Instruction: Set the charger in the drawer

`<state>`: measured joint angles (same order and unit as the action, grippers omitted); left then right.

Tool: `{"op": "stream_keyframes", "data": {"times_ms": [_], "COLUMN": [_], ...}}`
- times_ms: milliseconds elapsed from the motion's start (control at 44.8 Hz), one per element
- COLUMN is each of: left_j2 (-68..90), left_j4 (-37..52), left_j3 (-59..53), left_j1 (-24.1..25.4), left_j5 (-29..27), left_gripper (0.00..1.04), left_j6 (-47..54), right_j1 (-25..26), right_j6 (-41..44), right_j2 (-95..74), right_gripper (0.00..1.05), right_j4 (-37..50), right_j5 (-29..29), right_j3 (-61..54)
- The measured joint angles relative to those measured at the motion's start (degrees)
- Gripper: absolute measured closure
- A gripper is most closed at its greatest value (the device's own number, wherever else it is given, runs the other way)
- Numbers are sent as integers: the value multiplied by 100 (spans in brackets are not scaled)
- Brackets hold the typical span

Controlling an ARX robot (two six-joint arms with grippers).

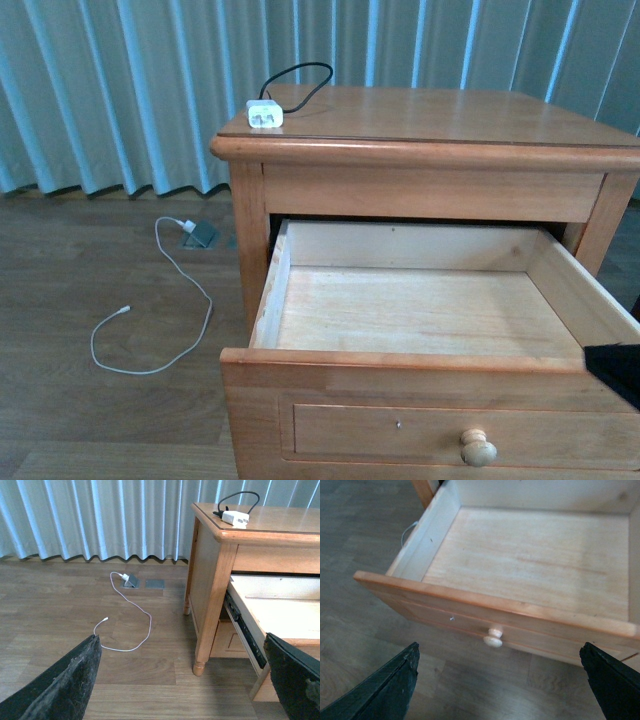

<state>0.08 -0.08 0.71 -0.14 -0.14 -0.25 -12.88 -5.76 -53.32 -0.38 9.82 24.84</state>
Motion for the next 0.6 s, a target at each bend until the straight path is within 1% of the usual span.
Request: {"op": "stream_keyframes", "data": {"times_ms": [67, 245, 335, 424, 513, 602], "left_j2": [0, 0, 0, 0, 0, 0], "left_j4": [0, 0, 0, 0, 0, 0], "left_j3": [0, 0, 0, 0, 0, 0], "left_j1": [0, 0, 0, 0, 0, 0], "left_j5": [0, 0, 0, -2, 0, 0], "left_gripper": [6, 6, 6, 6, 6, 6], "left_j6": [0, 0, 0, 0, 0, 0], "right_j1": [227, 820, 1117, 1521, 1746, 1775], "right_j6": [249, 695, 719, 612, 505, 459], "right_j2": [605, 1941, 2356, 2743, 2859, 2855], "right_gripper": [8, 8, 8, 8, 8, 8], "right_j4": [-85, -542, -686, -511, -479, -470], "right_j5": [44, 505, 763, 1161, 1215, 1224], "right_j3": [-9, -275, -391, -638, -721, -728]}}
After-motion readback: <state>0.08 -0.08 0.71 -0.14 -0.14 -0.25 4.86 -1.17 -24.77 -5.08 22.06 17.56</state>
